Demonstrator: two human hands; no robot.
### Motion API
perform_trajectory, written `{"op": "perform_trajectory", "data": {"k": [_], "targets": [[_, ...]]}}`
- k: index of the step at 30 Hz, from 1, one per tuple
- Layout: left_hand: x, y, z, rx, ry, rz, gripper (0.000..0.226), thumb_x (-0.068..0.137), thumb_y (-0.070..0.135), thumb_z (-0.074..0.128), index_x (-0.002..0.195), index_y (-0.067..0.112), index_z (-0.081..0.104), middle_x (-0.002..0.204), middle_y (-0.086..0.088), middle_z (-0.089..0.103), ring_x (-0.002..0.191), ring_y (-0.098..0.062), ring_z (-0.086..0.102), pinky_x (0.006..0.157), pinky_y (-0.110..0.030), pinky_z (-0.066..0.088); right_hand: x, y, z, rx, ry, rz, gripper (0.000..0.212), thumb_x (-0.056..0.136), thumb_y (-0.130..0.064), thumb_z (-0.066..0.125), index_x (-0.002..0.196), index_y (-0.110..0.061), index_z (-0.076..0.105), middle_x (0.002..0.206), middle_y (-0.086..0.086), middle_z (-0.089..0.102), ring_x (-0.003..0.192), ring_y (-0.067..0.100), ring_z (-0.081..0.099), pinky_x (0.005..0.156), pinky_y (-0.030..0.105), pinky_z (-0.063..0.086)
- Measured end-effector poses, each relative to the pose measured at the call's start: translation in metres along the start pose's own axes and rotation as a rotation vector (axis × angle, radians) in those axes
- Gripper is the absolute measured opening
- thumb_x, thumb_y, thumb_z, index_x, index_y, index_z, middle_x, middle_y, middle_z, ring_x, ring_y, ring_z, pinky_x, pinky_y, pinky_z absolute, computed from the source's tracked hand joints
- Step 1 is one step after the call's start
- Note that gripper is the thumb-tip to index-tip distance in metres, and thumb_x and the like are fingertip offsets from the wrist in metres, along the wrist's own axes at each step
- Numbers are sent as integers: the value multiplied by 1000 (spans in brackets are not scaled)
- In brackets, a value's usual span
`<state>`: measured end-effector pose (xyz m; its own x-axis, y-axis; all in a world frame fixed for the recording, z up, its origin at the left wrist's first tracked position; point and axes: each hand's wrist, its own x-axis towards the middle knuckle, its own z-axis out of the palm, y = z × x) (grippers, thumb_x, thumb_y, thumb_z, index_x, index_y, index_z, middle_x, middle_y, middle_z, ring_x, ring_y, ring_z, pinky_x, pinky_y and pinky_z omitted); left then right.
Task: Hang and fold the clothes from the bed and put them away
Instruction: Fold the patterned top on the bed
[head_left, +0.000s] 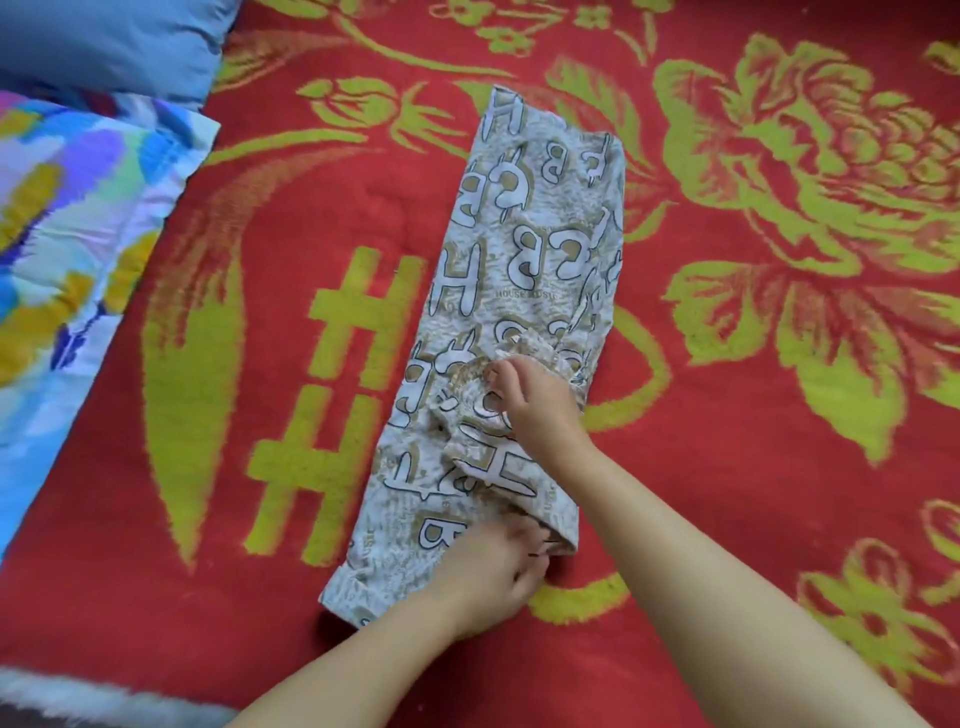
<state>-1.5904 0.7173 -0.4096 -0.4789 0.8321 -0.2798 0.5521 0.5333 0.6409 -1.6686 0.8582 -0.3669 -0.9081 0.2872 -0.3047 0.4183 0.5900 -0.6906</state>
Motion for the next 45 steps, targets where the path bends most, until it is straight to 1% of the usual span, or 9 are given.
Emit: {"op": "perform_trajectory", "data": {"k": [5, 8, 13, 23, 32, 34, 37, 40, 45], "targets": [[20, -29, -52, 129, 458, 17, 31, 90, 22, 41, 103, 9, 66, 99, -10, 63, 93, -30, 61, 84, -48, 52, -27, 47, 16, -457, 39, -113, 58, 101, -39, 32, 153, -17, 17, 161, 5, 7, 149, 24, 0, 118, 46, 8], [73, -49, -62, 367, 153, -79, 55, 102, 40, 27, 152, 25, 11, 160, 1, 1, 148, -22, 4, 116, -52, -4, -46, 84, 44, -813, -229, -77, 71, 95, -59, 12, 152, -23, -8, 157, 2, -23, 135, 22, -38, 110, 60, -15], [109, -98, -45, 537, -157, -182, 59, 96, 59, 5, 142, 37, -25, 153, 7, -32, 141, -15, -30, 109, -53, -22, -42, 111, 61, -761, -232, -70, 68, 87, -67, -3, 141, -33, -25, 151, -6, -29, 131, 14, -44, 106, 63, -20], [-34, -131, -82, 693, -101, 192, 110, 61, -7, 64, 152, 22, 10, 159, -8, 5, 146, -28, 8, 115, -51, 8, -127, 68, 63, -875, -422, -514, 96, 52, -32, 75, 143, -26, 44, 150, 13, 38, 136, 41, 34, 93, 74, 33], [-57, -140, -71, 741, -275, 385, 71, 81, 5, 59, 145, 28, 39, 155, -3, 29, 144, -19, 25, 117, -48, 8, -123, 59, 86, -848, -394, -276, 78, 77, -12, 70, 144, -37, 40, 154, -2, 32, 139, 37, 33, 103, 72, 8], [-49, -137, -71, 539, -388, 259, 64, 92, 7, 43, 149, 32, 27, 159, 7, 13, 147, -8, 5, 115, -31, -15, -120, 62, 83, -659, -464, -181, 65, 91, -6, 47, 147, -36, 32, 158, -10, 21, 148, 28, 10, 109, 64, -11], [-42, -128, -85, -104, -394, -84, 45, 95, 13, 48, 136, 31, 50, 144, 13, 44, 138, -6, 30, 115, -23, 20, -109, 52, 60, -198, -433, -48, 40, 93, -4, 41, 124, -22, 58, 136, -1, 56, 136, 17, 40, 116, 40, 18], [-21, -130, -117, -596, -312, -330, 22, 96, 15, 52, 112, 22, 66, 112, 12, 66, 105, -5, 59, 89, -15, 46, -74, 39, 17, 102, -407, 107, 19, 92, -8, 50, 79, -20, 58, 73, -4, 57, 67, 9, 51, 67, 28, 41], [32, -133, -120, -508, -24, -643, 22, 97, 27, 49, 82, 12, 56, 78, -10, 53, 78, -20, 48, 64, -30, 30, -25, 35, 14, -63, -16, 353, 28, 96, -14, 49, 122, -12, 60, 115, 5, 64, 94, 18, 60, 77, 27, 43]]}}
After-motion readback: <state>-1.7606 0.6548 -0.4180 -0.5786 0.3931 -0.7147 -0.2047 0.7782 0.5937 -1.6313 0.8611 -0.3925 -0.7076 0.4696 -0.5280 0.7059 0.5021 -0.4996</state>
